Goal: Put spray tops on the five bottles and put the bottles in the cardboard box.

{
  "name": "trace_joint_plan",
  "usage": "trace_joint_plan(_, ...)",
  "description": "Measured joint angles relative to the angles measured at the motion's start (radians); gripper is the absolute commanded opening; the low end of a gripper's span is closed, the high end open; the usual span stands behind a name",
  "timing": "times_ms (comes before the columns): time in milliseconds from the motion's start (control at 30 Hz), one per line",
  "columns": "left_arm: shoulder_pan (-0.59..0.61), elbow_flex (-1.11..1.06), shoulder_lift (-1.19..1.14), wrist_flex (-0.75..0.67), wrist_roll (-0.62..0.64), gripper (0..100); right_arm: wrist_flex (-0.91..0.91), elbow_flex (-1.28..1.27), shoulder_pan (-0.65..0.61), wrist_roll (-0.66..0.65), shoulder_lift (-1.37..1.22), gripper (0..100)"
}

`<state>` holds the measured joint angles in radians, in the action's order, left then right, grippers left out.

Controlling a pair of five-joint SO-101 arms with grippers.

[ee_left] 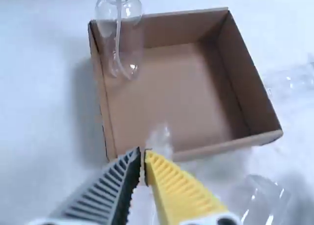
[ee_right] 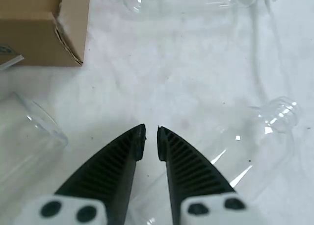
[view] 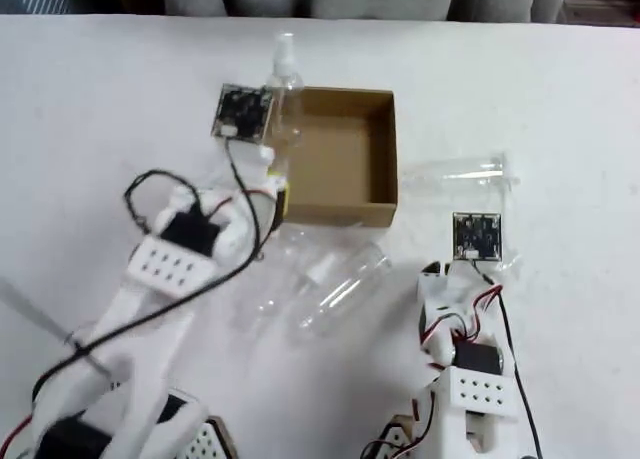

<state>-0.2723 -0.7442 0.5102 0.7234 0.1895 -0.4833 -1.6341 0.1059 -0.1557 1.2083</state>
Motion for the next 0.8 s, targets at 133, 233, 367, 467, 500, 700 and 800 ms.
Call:
trace_joint_plan(133, -0.003, -0.072, 0.170, 0.152, 0.000, 2, 0.000, 0.000, 0.000, 0.000, 0.000, 1.6)
trace_joint_plan(233, -0.006, -0.146, 0.299, 0.219, -0.006, 2, 0.000, 0.000, 0.000, 0.000, 0.000, 1.6)
trace_joint_plan(367, -0.049, -0.275, 0.471, 0.272, -0.066, 5, 0.000, 0.000, 0.000, 0.000, 0.000, 1.6)
trace_joint_plan(467, -0.100, -0.376, 0.603, 0.310, -0.084, 18, 0.000, 0.000, 0.000, 0.000, 0.000, 1.6)
trace_joint_plan(500, -0.114, -0.400, 0.646, 0.327, -0.087, 23, 0.000, 0.000, 0.000, 0.000, 0.000, 1.6)
trace_joint_plan(700, -0.124, -0.477, 0.758, 0.437, -0.089, 32, 0.000, 0.000, 0.000, 0.000, 0.000, 1.6)
trace_joint_plan(800, -0.126, -0.496, 0.726, 0.437, -0.091, 32, 0.000, 0.000, 0.000, 0.000, 0.000, 1.6)
